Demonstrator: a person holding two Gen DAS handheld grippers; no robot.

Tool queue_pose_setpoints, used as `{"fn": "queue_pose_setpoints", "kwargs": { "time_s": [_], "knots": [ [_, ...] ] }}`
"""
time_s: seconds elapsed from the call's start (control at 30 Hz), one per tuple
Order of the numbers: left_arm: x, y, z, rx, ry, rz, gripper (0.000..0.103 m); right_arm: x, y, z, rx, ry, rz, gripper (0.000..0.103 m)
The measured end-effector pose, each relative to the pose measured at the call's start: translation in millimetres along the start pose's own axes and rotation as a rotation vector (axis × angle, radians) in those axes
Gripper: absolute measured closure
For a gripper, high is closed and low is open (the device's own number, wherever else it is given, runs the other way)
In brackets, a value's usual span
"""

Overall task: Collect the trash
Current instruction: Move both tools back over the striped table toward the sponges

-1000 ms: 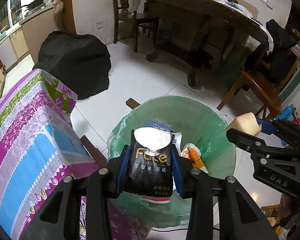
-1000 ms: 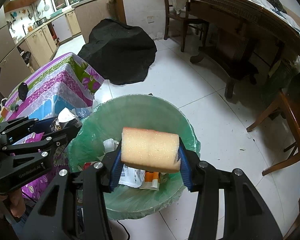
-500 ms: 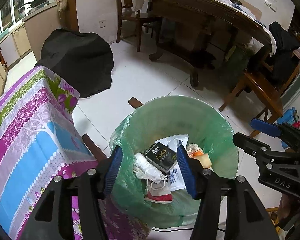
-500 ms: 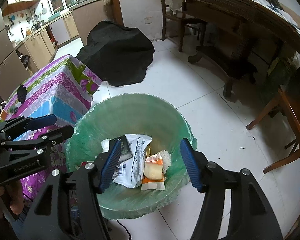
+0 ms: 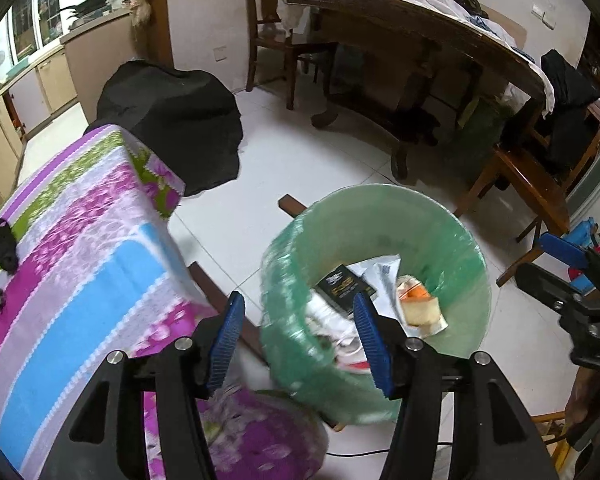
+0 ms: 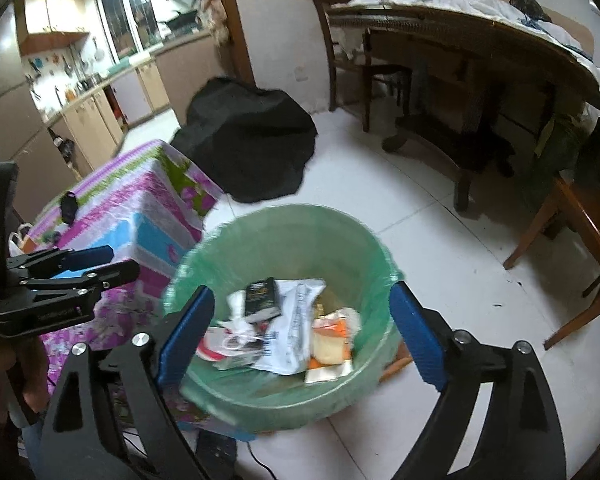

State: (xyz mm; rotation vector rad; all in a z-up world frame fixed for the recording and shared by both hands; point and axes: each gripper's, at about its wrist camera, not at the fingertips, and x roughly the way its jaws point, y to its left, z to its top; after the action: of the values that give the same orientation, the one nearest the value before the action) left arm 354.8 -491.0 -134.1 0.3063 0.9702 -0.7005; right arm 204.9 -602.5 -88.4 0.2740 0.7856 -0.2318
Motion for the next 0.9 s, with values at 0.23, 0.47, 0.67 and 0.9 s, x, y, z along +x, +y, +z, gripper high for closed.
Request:
{"fn": "queue_pose_setpoints", "kwargs": {
  "time_s": [0.23, 0.47, 0.67, 0.9],
  "knots": [
    [-43.7, 50.5, -34.9, -0.040, -0.047, 0.012, 0.041, -18.5, 59.9, -35.1, -0.062, -0.053, 0.118, 0.013],
    [-75.7, 148.4, -73.4, -0.148, -0.065, 0.107, 0.041, -12.6, 121.6, -57.6, -0.186, -0.015, 0.204, 0.013],
    [-113.2, 282.9, -114.6, -0.300, -0.084, 0.248, 0.041, -1.7, 163.5, -51.5, -0.262, 0.003, 0.251, 0.013],
    [-146.2, 445.8, -154.5, -0.489, -0.101, 0.380, 0.039, 25.2, 237.6, -34.8, -0.372, 0.026, 0.310, 0.013]
  ]
}}
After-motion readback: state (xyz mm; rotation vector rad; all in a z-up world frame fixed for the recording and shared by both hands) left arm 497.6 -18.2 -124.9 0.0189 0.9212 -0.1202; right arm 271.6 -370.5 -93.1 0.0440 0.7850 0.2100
